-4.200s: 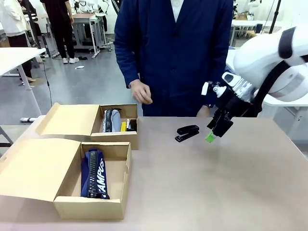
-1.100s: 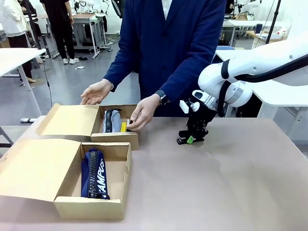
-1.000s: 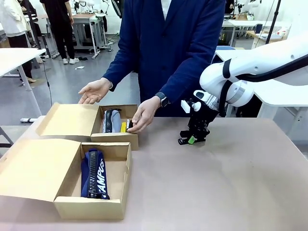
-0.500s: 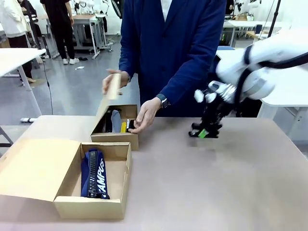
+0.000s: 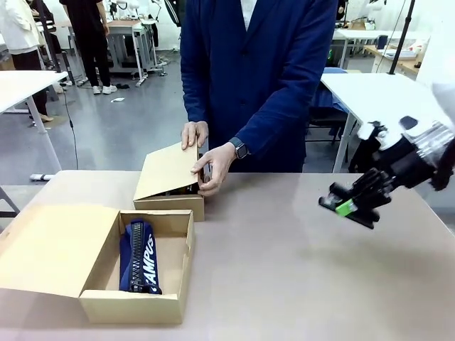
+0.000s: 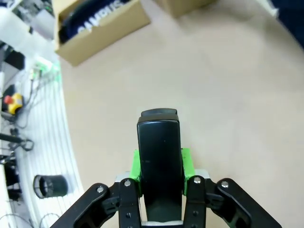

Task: Place items inside the box.
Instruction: Pick up a Pencil pouch or Stapler and place it inside the Mailer Box closest to the robot.

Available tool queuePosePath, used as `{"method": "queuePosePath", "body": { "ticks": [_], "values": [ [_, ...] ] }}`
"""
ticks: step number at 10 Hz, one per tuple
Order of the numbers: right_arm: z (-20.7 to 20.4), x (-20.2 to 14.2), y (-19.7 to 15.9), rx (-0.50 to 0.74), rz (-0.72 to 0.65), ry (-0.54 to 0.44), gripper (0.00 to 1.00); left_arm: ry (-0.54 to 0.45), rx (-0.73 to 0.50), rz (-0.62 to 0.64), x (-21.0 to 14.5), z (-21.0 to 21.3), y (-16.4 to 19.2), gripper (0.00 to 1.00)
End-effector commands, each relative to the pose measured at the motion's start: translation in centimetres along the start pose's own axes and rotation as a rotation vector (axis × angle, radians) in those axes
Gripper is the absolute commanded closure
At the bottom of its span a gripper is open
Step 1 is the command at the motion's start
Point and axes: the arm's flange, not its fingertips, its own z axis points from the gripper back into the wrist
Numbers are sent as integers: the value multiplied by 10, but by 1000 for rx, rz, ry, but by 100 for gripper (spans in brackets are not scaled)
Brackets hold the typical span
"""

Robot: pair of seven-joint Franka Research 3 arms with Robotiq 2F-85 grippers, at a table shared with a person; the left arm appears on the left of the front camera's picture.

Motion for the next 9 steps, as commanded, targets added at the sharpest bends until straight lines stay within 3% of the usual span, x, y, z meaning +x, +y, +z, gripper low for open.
{"method": "queuePosePath", "body": {
  "ticks": [1,3,4,5,6,7,9],
  "values": [
    [-29,23,44,2,19,87,100,-11,-23,-16,0,-1,0,0],
    [-70,48,70,33,98,130,100,-11,-23,-16,0,-1,0,0],
    [-99,62,67,-60,43,182,100,-11,-23,-16,0,-1,0,0],
    [-105,67,60,-49,31,210,100,-11,-23,-16,0,-1,0,0],
    [-98,66,58,-61,30,172,100,-11,-23,-16,0,-1,0,0],
    [-97,59,79,-5,84,164,100,-11,-23,-16,0,-1,0,0],
    [-97,59,79,-5,84,164,100,-11,-23,-16,0,-1,0,0]
  ]
}}
